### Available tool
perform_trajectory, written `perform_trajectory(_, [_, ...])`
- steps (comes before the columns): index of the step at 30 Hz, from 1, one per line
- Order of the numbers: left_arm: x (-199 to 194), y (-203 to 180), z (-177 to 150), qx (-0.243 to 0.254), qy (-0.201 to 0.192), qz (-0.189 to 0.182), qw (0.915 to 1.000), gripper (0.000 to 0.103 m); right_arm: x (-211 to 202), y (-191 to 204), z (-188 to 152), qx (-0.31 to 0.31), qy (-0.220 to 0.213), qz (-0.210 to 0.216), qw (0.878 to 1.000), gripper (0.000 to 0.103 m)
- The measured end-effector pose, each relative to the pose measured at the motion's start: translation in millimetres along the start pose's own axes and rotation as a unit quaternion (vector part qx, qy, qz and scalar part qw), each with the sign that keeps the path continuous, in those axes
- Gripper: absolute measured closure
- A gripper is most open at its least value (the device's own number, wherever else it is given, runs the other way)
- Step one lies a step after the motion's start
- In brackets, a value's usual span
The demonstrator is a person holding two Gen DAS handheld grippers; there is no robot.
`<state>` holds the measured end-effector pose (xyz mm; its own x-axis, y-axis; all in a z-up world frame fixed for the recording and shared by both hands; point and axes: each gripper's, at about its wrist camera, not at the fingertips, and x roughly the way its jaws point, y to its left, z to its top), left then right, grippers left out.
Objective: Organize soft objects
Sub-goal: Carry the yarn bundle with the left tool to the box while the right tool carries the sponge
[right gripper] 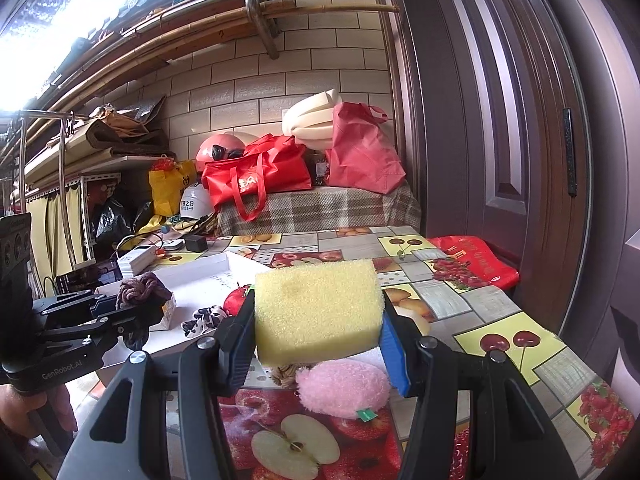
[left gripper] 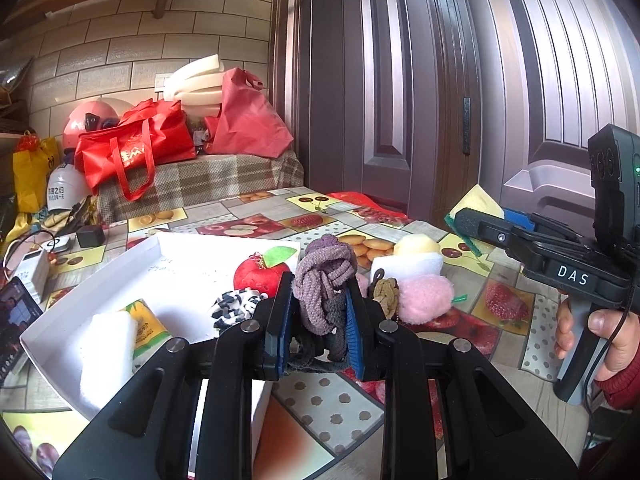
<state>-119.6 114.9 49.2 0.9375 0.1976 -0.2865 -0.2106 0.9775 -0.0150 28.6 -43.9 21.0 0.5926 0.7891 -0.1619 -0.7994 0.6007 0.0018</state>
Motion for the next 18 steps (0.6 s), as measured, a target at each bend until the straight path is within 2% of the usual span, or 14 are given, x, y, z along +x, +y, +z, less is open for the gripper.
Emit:
perform_trajectory(9, [-4.0,5.6,-0.5,-0.009,-0.007,0.01,0.9999,0.081,4.2,16.2,-0.7,-0.012,0.004,0.02,1.0,0.048])
perform_trajectory(18, [-7.5,13.4,-1.5,-0.018,-0.014,0.044,0.9988,0.081,12.2,26.9,-1.5,-0.017,0.02,0.039,0.999,0.048])
